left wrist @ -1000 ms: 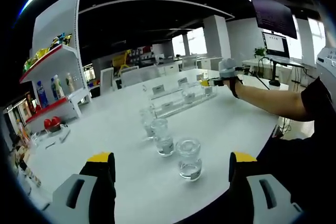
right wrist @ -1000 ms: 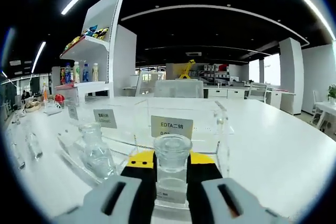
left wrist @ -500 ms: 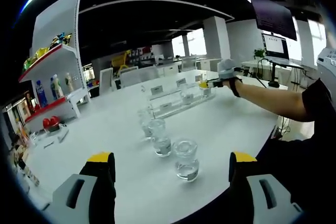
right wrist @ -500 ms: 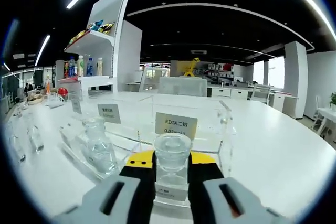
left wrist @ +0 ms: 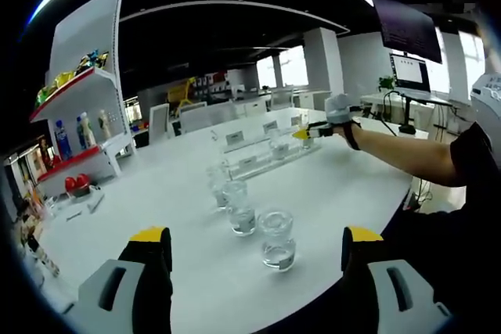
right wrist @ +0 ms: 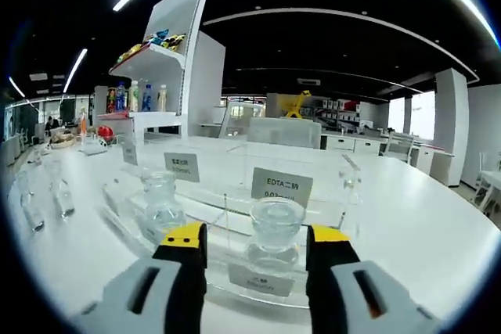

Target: Identify the label on the chemical reagent bottle, grasp the chemical reagent bottle, and place it in the designated position on the reagent rack

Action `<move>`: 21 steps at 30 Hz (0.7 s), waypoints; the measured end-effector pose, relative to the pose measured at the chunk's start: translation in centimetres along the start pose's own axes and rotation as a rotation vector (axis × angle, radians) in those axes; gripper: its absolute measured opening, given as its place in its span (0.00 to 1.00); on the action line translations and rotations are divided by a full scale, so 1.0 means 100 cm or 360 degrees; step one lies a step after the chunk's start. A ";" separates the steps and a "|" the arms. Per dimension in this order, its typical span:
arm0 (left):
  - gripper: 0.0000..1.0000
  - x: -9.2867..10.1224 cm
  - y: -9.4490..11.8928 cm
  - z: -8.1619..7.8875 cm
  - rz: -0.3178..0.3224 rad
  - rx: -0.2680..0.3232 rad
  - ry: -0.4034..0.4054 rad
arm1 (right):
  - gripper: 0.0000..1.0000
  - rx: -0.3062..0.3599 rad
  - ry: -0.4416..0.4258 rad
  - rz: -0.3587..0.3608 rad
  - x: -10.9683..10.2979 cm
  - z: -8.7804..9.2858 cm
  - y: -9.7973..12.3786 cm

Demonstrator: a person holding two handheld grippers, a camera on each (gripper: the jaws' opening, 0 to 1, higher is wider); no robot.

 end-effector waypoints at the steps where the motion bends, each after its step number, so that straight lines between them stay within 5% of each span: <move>1: 0.89 0.000 0.000 0.000 -0.0001 -0.0002 -0.0002 | 0.55 0.0000 -0.0003 -0.0003 0.000 0.000 0.000; 7: 0.89 -0.002 0.002 -0.003 -0.0010 0.0009 -0.0007 | 0.67 0.0015 0.0048 -0.0032 -0.003 -0.009 0.007; 12: 0.89 -0.001 0.002 -0.004 -0.0008 0.0013 -0.0013 | 0.87 0.0103 0.0064 -0.0031 0.000 -0.026 0.018; 21: 0.89 0.003 0.003 -0.007 0.0001 0.0022 -0.0028 | 0.97 0.0186 0.0053 -0.0096 -0.003 -0.048 0.071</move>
Point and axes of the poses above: the point that each gripper's makers call its tool centre point, and the gripper's own axes: y roughly backward along the fingers, x roughly to its right, z roughly out of its underside, the point moved 2 cm from there along y, roughly backward along the fingers, and after that the axes turned 3 degrees about y, right-handed, at the moved point
